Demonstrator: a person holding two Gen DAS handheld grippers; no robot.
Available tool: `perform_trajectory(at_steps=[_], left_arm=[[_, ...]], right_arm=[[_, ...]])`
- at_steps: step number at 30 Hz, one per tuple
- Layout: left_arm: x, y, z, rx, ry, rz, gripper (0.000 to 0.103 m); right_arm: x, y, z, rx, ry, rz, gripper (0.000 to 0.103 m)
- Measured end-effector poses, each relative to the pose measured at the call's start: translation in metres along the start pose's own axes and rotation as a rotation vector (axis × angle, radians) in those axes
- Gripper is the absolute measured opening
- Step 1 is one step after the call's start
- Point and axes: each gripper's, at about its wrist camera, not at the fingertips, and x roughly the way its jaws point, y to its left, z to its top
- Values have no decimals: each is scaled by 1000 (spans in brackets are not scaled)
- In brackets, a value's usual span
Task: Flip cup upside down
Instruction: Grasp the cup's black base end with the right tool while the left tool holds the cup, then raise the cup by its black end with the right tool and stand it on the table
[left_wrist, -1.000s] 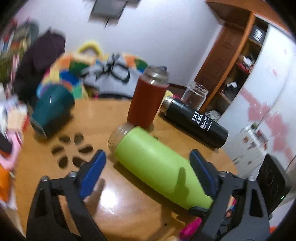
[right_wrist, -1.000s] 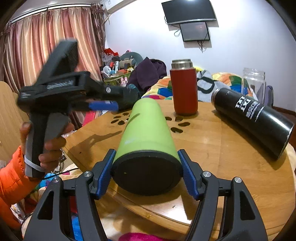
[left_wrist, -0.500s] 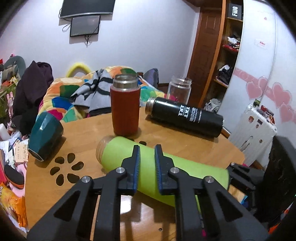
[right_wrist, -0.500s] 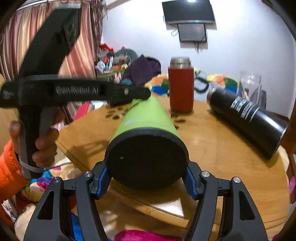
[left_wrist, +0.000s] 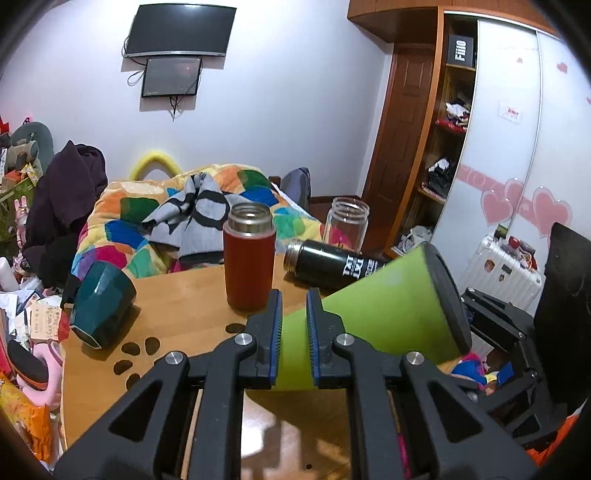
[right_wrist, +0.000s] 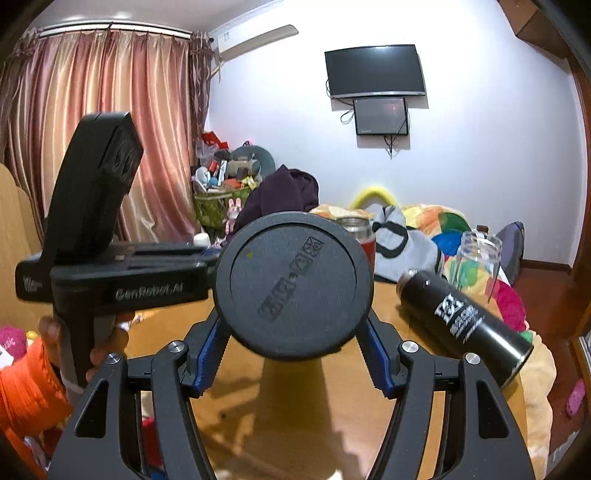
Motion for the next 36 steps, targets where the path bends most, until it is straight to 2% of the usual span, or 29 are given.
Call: perform_trajectory(at_steps=[10, 19, 26, 36], left_arm=[[5, 13, 20, -25, -28, 13, 9], [17, 32, 20, -62, -23, 34, 9], [22, 51, 15, -114, -11, 24, 8], [19, 59, 5, -127, -1, 28, 8]], right_arm=[[37, -16, 31, 63, 11, -15, 62], [66, -26, 46, 92, 38, -6, 62], [79, -20, 53, 69, 54, -12, 62], [80, 0, 50, 3, 56, -12, 62]])
